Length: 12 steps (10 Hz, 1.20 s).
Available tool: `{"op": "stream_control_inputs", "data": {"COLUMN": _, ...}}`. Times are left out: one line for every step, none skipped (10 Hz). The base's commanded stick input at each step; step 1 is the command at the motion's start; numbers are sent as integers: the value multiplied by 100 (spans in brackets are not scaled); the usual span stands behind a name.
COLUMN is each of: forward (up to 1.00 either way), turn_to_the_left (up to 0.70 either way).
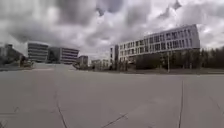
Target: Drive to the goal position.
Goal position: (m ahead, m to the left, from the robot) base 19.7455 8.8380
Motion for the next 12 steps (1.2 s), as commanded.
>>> {"op": "stream_control_inputs", "data": {"forward": 92, "turn_to_the_left": 39}}
{"op": "stream_control_inputs", "data": {"forward": 100, "turn_to_the_left": 40}}
{"op": "stream_control_inputs", "data": {"forward": 100, "turn_to_the_left": 40}}
{"op": "stream_control_inputs", "data": {"forward": 100, "turn_to_the_left": 40}}
{"op": "stream_control_inputs", "data": {"forward": 100, "turn_to_the_left": 40}}
{"op": "stream_control_inputs", "data": {"forward": 100, "turn_to_the_left": 40}}
{"op": "stream_control_inputs", "data": {"forward": 100, "turn_to_the_left": 40}}
{"op": "stream_control_inputs", "data": {"forward": 100, "turn_to_the_left": 11}}
{"op": "stream_control_inputs", "data": {"forward": 100, "turn_to_the_left": 0}}
{"op": "stream_control_inputs", "data": {"forward": 100, "turn_to_the_left": 0}}
{"op": "stream_control_inputs", "data": {"forward": 100, "turn_to_the_left": 0}}
{"op": "stream_control_inputs", "data": {"forward": 100, "turn_to_the_left": 0}}
